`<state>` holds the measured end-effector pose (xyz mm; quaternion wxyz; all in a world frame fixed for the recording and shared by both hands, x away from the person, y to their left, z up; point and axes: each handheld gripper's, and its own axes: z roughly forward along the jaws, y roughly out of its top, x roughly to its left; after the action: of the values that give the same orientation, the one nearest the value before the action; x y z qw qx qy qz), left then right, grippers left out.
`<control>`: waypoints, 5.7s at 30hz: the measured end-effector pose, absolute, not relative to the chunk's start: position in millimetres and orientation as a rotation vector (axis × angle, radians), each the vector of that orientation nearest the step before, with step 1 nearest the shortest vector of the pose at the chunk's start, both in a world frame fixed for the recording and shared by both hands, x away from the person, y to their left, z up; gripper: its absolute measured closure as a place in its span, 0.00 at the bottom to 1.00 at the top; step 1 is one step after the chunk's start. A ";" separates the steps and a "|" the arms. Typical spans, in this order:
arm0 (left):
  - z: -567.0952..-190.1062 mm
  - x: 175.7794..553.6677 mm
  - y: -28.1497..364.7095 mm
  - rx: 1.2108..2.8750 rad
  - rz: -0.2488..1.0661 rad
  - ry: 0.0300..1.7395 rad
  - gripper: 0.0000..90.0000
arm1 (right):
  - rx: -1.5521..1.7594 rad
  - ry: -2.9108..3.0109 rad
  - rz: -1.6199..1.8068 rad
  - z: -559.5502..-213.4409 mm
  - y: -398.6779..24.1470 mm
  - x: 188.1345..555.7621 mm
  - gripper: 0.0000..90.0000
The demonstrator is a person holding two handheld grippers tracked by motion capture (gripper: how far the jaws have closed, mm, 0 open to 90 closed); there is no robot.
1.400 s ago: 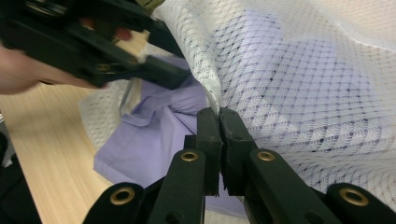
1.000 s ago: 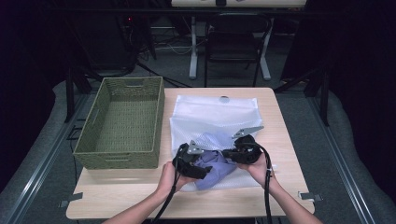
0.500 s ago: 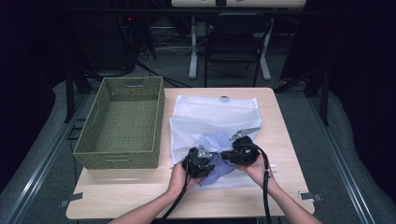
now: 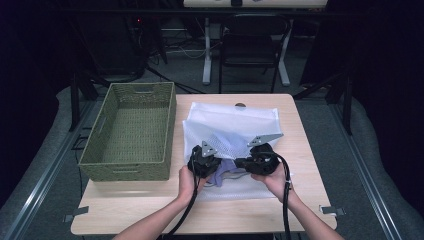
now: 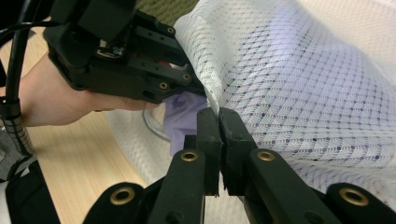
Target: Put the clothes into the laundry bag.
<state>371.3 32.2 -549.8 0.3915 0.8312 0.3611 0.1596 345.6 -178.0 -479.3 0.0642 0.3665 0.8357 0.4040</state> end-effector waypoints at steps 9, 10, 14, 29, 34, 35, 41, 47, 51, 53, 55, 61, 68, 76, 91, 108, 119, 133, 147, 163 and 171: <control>-558.8 371.4 31.6 2.190 0.338 0.905 0.70 | 1.142 2.563 1.137 -497.7 -180.1 352.0 0.98; -557.3 370.6 31.9 2.198 0.329 0.902 0.66 | 1.143 2.562 1.138 -497.3 -180.3 351.7 0.98; -548.4 363.4 35.0 2.201 0.286 0.899 0.50 | 1.140 2.557 1.144 -495.8 -182.3 351.1 0.98; -543.4 332.9 27.4 2.247 0.239 0.813 0.33 | 1.141 2.555 1.148 -494.2 -181.5 351.4 0.98; -567.8 341.8 19.7 2.243 0.253 0.859 0.49 | 1.146 2.576 1.132 -498.2 -178.9 353.0 0.98; -570.9 343.4 18.0 2.225 0.252 0.877 0.55 | 1.143 2.579 1.129 -498.6 -178.4 353.1 0.98; -569.0 355.3 14.6 2.163 0.317 0.918 0.89 | 1.131 2.562 1.173 -490.7 -177.3 350.5 0.98; -553.7 367.0 14.3 2.043 0.435 0.952 0.94 | 1.148 2.535 1.244 -480.8 -181.2 350.0 0.98; -551.7 372.0 13.7 2.025 0.509 0.953 0.94 | 1.156 2.515 1.262 -477.0 -185.7 349.5 0.98; -559.2 377.5 12.9 2.054 0.481 0.977 0.92 | 1.160 2.523 1.256 -480.1 -186.5 351.0 0.98; -568.8 380.5 12.4 2.100 0.424 1.002 0.90 | 1.166 2.538 1.220 -486.4 -185.8 352.8 0.98; -571.2 374.4 17.0 2.165 0.403 0.959 0.78 | 1.200 2.566 1.162 -499.0 -186.2 357.2 0.98; -559.3 363.6 28.5 2.188 0.363 0.959 0.52 | 1.192 2.559 1.164 -497.2 -187.4 356.3 0.98; -550.0 345.2 41.0 2.235 0.326 0.935 0.43 | 1.205 2.559 1.167 -497.3 -188.4 356.6 0.98; -554.1 372.8 11.4 2.120 0.478 0.953 0.91 | 1.180 2.558 1.286 -483.1 -185.1 348.7 0.98; -568.1 372.3 22.9 2.209 0.446 0.960 0.64 | 1.238 2.585 1.220 -498.7 -187.7 356.0 0.98; -553.0 349.5 36.3 2.172 0.454 0.896 0.51 | 1.238 2.576 1.219 -497.9 -188.8 356.9 0.98; -577.7 367.7 -2.1 2.118 0.428 0.894 0.81 | 1.237 2.589 1.213 -499.7 -185.6 357.2 0.98; -568.8 374.3 8.5 2.105 0.365 0.925 0.79 | 1.234 2.595 1.213 -500.4 -184.8 357.7 0.98; -543.1 342.6 39.3 2.187 0.314 0.782 0.40 | 1.227 2.581 1.197 -497.9 -187.9 355.8 0.98; -533.8 335.4 52.9 2.182 0.319 0.777 0.36 | 1.230 2.577 1.202 -497.0 -189.6 355.2 0.98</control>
<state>335.4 52.9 -533.8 0.3909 0.8589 0.3060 0.1256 355.2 -189.6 -497.0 0.0219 0.3969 0.8316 0.3879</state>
